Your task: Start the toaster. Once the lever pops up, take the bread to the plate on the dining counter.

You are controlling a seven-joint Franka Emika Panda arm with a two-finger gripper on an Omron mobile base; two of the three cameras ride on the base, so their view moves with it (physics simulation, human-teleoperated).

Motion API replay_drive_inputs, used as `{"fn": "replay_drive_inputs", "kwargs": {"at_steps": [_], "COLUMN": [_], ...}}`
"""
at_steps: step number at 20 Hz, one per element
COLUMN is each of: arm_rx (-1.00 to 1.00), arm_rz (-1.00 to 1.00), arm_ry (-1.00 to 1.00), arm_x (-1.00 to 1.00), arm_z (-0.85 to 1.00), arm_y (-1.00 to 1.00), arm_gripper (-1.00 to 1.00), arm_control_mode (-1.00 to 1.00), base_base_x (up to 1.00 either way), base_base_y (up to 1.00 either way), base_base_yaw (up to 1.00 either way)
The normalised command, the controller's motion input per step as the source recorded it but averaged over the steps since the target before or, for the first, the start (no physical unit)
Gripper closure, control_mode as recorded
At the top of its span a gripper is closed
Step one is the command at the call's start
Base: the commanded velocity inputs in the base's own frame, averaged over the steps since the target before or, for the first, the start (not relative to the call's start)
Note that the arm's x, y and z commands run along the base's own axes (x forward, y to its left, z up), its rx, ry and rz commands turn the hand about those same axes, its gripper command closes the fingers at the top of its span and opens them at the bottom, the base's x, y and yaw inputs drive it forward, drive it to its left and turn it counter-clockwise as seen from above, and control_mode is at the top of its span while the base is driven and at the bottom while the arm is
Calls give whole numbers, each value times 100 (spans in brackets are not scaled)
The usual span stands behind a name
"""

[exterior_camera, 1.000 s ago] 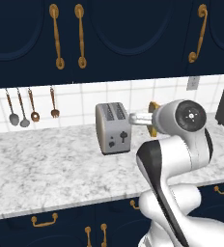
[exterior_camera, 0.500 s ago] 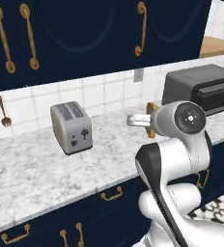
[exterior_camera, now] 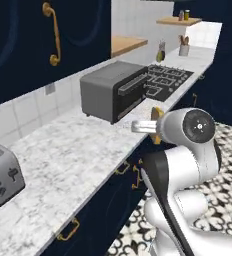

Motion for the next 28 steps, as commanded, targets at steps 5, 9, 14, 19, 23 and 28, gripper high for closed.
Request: {"fn": "replay_drive_inputs", "kwargs": {"at_steps": [5, 9, 14, 19, 23, 28], "arm_rx": [0, 0, 0, 0, 0, 0], "arm_rz": [0, 0, 0, 0, 0, 0], "arm_ry": [0, 0, 0, 0, 0, 0], "arm_x": [0, 0, 0, 0, 0, 0], "arm_z": [0, 0, 0, 0, 0, 0], "arm_y": [0, 0, 0, 0, 0, 0], "arm_gripper": [100, 100, 100, 100, 100, 100], "arm_control_mode": [100, 100, 100, 100, 100, 100], "base_base_x": [-7, -5, -5, 0, 0, 0], "base_base_y": [-29, -35, -37, -48, -51, -50], "base_base_yaw": [-82, -81, -79, -73, -70, -71]}}
